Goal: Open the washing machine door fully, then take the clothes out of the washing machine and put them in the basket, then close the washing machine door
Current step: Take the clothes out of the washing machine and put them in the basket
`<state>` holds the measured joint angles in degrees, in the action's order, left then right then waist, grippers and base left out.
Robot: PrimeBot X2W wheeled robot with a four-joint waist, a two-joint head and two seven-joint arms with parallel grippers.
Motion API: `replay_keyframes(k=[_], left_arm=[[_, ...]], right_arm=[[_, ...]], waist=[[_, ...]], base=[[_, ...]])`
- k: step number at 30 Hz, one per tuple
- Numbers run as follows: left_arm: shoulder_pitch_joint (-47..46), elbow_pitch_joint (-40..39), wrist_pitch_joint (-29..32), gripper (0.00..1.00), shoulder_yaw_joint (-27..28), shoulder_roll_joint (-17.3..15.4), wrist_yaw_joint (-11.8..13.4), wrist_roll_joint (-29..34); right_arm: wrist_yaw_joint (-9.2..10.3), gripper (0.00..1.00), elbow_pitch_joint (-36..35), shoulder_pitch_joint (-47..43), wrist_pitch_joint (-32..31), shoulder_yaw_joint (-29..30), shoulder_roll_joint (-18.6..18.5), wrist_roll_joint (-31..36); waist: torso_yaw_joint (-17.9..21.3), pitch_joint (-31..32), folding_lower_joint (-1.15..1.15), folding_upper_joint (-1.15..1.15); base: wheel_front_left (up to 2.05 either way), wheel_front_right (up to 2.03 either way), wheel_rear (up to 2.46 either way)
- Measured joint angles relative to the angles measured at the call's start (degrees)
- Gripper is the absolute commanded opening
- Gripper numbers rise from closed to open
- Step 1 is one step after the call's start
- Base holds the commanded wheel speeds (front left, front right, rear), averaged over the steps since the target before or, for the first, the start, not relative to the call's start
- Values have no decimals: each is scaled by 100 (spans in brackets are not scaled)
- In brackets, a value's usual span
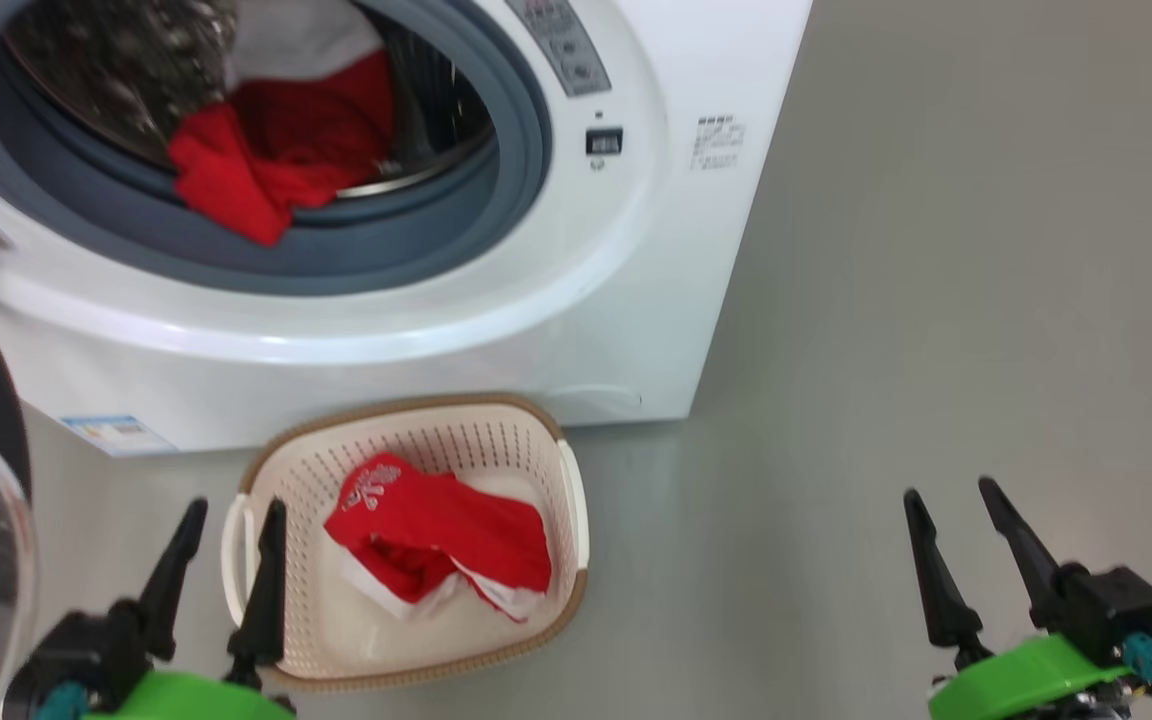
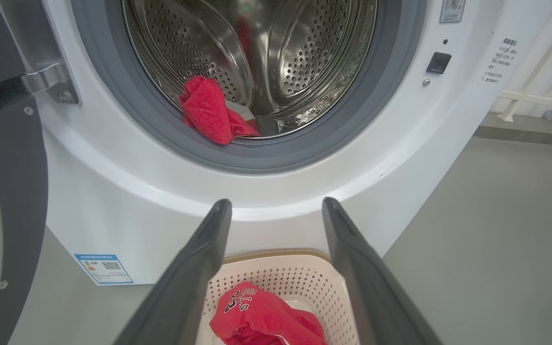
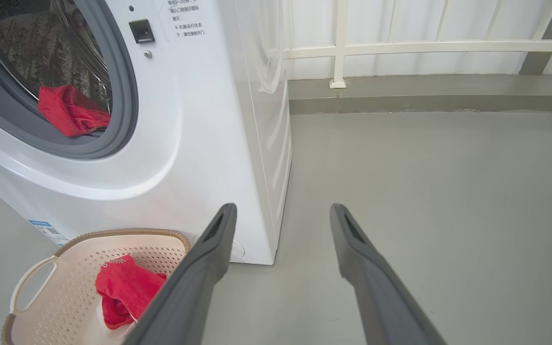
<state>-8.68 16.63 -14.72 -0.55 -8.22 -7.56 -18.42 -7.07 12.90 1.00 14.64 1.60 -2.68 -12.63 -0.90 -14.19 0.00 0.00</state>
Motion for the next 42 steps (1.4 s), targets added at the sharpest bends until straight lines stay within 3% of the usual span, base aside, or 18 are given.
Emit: replay_keyframes(k=[10, 19, 35, 42], left_arm=[[1216, -838, 0, 100, 294, 40, 0, 234], [1806, -1241, 1, 100, 498, 204, 0, 283], [1718, -1218, 1, 100, 409, 236, 0, 323], [730, -615, 1, 100, 382, 181, 0, 344]], right_arm=[[0, 100, -14, -745, 0, 164, 42, -104], [0, 100, -69, -1061, 0, 297, 60, -166], [0, 100, -80, -1023, 0, 297, 63, -166], [0, 100, -89, -641, 0, 244, 62, -299]], waist=[[-50, 835, 0, 0], [-35, 1125, 0, 0], [-51, 983, 0, 0], [-8, 662, 0, 0]], base=[[0, 0, 0], [0, 0, 0], [0, 0, 0], [0, 0, 0]])
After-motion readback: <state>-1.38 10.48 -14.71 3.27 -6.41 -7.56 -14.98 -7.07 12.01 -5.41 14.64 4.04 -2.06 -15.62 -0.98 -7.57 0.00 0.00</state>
